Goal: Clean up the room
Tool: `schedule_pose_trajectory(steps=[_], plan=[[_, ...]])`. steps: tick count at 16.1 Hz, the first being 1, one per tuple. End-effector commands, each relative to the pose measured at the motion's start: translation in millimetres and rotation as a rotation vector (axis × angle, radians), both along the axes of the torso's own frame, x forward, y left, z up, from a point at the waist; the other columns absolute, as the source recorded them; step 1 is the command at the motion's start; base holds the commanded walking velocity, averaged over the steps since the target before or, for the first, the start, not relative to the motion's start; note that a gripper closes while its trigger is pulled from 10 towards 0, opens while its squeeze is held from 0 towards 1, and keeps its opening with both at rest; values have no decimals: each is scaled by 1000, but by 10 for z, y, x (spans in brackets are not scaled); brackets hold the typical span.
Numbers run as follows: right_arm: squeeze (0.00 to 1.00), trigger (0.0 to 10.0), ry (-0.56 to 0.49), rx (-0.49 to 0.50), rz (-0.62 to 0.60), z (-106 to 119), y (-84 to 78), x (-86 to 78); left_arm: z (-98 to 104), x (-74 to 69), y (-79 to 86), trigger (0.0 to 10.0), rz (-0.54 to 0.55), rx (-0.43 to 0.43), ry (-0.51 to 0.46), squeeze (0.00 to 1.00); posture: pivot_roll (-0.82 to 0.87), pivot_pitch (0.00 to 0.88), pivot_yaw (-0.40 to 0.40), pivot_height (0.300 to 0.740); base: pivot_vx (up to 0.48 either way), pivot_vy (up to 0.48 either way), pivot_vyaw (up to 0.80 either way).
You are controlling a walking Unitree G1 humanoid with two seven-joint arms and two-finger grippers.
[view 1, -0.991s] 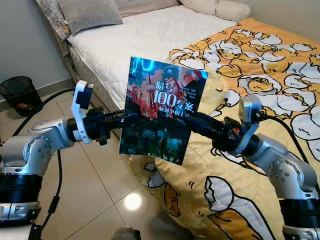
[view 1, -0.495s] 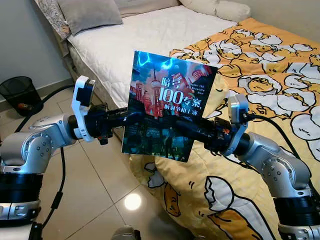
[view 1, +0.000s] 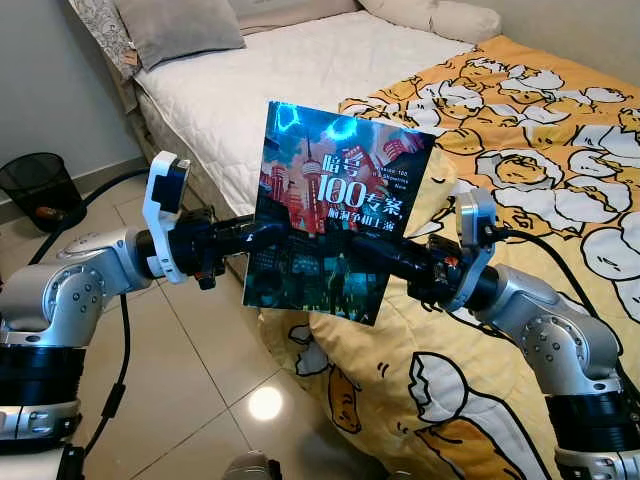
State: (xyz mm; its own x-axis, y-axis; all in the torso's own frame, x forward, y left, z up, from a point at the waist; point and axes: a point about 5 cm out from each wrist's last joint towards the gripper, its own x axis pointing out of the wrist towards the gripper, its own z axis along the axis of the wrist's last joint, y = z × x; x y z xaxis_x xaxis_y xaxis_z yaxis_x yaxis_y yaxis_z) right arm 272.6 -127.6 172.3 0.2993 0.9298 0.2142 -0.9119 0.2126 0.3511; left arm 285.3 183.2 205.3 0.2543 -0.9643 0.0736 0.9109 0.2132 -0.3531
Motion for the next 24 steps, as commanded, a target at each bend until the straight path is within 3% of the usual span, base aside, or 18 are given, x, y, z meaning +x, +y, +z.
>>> schedule_pose_trajectory(steps=[1, 4, 5, 7, 8, 14, 16, 19, 22, 24], plan=[[0, 0, -6, 20, 1, 41, 3, 22, 73, 6, 2, 0, -2, 2, -38, 0, -30, 0, 7, 740, 0, 0, 0], [0, 0, 2, 32, -2, 34, 10, 22, 65, 9, 12, 0, 13, 10, -39, 0, -28, 0, 7, 740, 0, 0, 0], [0, 0, 3, 33, -1, 31, 16, 19, 49, 35, 19, 10000, 49, 36, -45, 0, -28, 0, 8, 740, 0, 0, 0], [0, 0, 8, 29, 0, 22, 12, 21, 42, 38, 13, 10000, 49, 20, -29, 0, -26, 0, 7, 740, 0, 0, 0], [0, 0, 10, 26, 1, 17, 10, 22, 48, 39, 15, 10000, 50, 7, -18, 1000, -24, 0, 6, 740, 0, 0, 0], [0, 0, 41, 23, -44, -19, -33, 69, 80, 17, 73, 10000, 75, -19, -24, 1000, -21, 0, 7, 740, 0, 0, 0], [0, 0, 59, 37, -86, -45, -95, 69, 128, 9, 136, 10000, 110, -59, -39, 1000, -19, 0, 4, 740, 0, 0, 0], [0, 0, 71, 49, -155, -76, -212, 59, 142, 45, 252, 10000, 200, -55, -64, 1000, -18, 0, 0, 740, 0, 0, 0], [0, 0, 53, 57, -341, -118, -395, 88, 139, 112, 432, 10000, 393, -25, -99, 1000, -28, 0, 4, 740, 0, 0, 0], [0, 0, 110, -31, -589, -281, -523, 193, 62, 139, 421, 10000, 540, 150, -158, 1000, -33, 0, 10, 740, 0, 0, 0]])
